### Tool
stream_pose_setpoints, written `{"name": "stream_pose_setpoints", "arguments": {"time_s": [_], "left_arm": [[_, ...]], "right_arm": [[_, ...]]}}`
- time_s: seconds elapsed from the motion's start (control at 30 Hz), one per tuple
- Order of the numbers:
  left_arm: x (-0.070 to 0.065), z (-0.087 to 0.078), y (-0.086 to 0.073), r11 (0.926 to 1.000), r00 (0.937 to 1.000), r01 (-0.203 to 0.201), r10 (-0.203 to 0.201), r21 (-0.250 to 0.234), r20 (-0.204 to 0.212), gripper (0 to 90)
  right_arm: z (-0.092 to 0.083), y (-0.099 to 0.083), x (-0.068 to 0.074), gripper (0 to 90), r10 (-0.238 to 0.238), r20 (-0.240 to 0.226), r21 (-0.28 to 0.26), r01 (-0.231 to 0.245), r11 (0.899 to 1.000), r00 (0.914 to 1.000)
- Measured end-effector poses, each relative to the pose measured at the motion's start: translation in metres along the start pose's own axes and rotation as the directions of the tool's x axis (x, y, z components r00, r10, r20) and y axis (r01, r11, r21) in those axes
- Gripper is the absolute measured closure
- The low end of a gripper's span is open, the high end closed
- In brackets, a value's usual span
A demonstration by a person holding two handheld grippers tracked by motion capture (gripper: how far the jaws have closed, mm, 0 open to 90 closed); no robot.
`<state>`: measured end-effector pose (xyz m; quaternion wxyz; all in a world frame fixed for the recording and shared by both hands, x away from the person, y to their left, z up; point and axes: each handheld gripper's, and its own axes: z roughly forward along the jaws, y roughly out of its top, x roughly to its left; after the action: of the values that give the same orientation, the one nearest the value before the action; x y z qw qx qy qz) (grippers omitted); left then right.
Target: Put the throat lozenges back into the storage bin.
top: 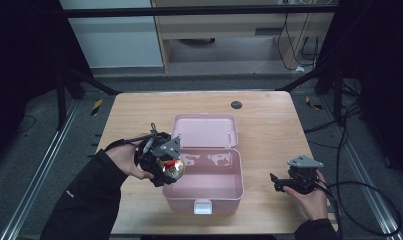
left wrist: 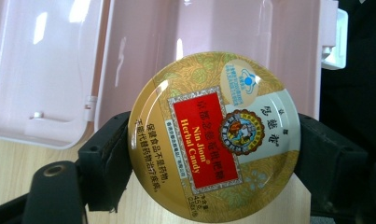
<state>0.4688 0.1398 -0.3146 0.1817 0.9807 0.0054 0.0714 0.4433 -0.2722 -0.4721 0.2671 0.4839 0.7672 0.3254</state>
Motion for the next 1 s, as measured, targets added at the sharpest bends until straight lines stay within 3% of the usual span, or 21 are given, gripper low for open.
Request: {"name": "stream_pose_setpoints", "arguments": {"time_s": [1.0], "left_arm": [[0.005,0.05,-0.002,0.9988,0.9978,0.001,-0.005,0.05,0.066,19.5]], "right_arm": [[0.002,-0.001,0.001,3.4,-0.012,-0.003,0.009,0.012,1.0,0.9999]]}}
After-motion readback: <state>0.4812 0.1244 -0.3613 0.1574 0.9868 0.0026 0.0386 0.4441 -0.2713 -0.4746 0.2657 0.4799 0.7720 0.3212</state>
